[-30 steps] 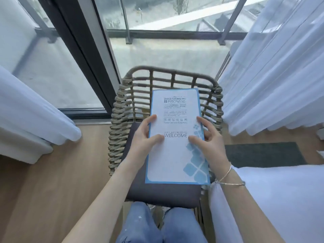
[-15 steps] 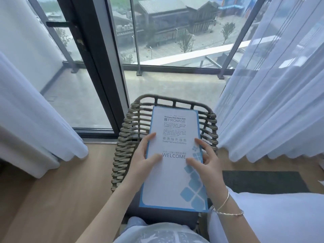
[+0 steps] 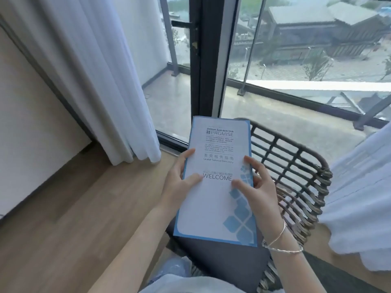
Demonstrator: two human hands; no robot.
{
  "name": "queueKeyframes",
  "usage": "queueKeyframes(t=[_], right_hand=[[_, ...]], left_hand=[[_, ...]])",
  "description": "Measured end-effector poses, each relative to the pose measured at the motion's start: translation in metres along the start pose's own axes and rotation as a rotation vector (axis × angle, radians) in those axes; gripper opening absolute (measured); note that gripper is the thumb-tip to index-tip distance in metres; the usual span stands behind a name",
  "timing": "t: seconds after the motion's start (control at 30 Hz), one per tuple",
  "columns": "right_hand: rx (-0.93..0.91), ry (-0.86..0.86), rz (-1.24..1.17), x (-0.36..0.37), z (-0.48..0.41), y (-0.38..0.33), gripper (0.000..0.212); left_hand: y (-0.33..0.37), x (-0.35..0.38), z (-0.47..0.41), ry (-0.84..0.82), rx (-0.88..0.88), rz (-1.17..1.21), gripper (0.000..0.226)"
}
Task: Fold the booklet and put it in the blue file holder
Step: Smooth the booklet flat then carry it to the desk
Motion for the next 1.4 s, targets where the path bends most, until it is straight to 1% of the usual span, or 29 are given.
queueKeyframes(t=[0.17, 0.4, 0.57, 0.77, 0.9, 1.03, 1.27, 1.4], right_hand=[[0.001, -0.277, 0.027, 0.072, -0.019, 0.001, 0.062], [0.055, -0.624, 0.064, 0.183, -0.015, 0.017, 0.062], [0.088, -0.781, 0.090, 0.261, -0.003, 0.032, 0.063], [0.083, -0.924, 0.123, 0.370, 0.020, 0.045, 0.064], [0.085, -1.031, 0.130, 0.453, 0.046, 0.053, 0.063], [0.095, -1.180, 0.145, 0.531, 0.087, 0.061, 0.063], [0.138, -1.526, 0.232, 0.637, 0.169, 0.086, 0.062], [0.119, -1.728, 0.279, 0.695, 0.218, 0.109, 0.061]], left_hand=[[0.005, -0.065, 0.023, 0.290, 0.032, 0.033, 0.062], [-0.002, -0.150, 0.077, 0.653, 0.007, 0.058, 0.062], [-0.006, -0.207, 0.110, 0.821, -0.009, 0.093, 0.061], [-0.009, -0.299, 0.135, 0.941, 0.022, 0.119, 0.061], [-0.001, -0.371, 0.161, 1.046, 0.066, 0.104, 0.061], [0.003, -0.426, 0.205, 1.208, 0.097, 0.110, 0.060], [-0.020, -0.476, 0.288, 1.568, 0.096, 0.178, 0.062], [-0.036, -0.503, 0.327, 1.789, 0.080, 0.240, 0.063]])
Point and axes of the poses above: each hand's wrist, its own z-axis away from the middle knuckle, its own x-axis out of the palm, y = z × x, the point moved 2 cm from there along -z, towards the middle knuckle, and after that the axes turned 1 degree about -z, right-handed, at the moved point
